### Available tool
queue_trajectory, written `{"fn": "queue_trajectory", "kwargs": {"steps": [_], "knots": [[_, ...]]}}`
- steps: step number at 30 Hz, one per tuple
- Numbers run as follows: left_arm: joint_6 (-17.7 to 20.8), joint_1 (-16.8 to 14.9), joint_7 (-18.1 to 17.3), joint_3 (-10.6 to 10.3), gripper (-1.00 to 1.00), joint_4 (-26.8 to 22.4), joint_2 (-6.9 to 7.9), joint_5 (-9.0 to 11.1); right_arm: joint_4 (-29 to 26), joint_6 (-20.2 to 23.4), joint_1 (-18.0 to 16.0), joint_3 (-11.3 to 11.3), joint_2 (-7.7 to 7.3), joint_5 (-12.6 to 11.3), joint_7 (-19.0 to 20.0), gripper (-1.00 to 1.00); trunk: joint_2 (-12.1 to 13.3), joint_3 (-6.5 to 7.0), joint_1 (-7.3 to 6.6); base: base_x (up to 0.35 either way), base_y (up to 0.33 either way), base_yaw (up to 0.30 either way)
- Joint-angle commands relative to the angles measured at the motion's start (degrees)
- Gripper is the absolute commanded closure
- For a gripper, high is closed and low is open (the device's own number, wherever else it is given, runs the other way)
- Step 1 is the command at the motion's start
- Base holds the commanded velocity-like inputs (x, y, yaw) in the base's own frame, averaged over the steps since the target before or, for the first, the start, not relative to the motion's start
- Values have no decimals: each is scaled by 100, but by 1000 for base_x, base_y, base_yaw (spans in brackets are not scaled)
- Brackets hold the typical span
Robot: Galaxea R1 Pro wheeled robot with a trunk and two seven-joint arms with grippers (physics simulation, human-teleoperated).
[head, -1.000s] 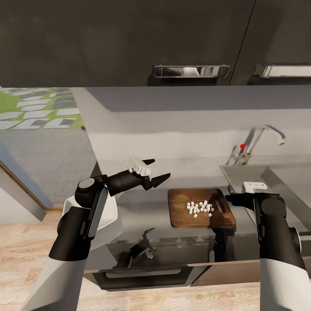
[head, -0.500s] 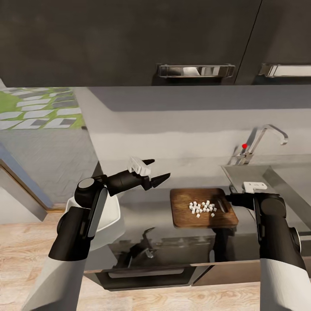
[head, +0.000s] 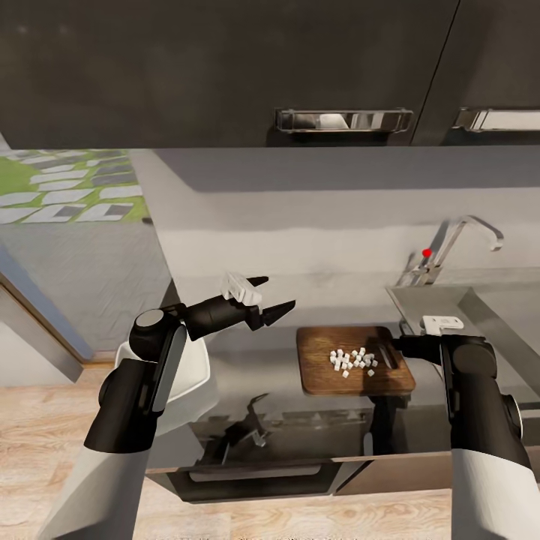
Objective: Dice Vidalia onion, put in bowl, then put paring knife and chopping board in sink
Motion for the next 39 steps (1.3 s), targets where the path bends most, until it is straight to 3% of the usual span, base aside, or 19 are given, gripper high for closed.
{"fn": "queue_trajectory", "kwargs": {"steps": [1, 39], "knots": [[47, -5, -14, 4, -100, -3, -3, 11, -5, 17, -6, -3, 0, 59, 61, -100, -12, -18, 3, 0, 0, 0], [46, -5, -16, -4, -100, -3, -3, 11, -4, 17, -6, -3, 35, 59, 68, -100, -12, -241, 3, 0, 0, 0]]}}
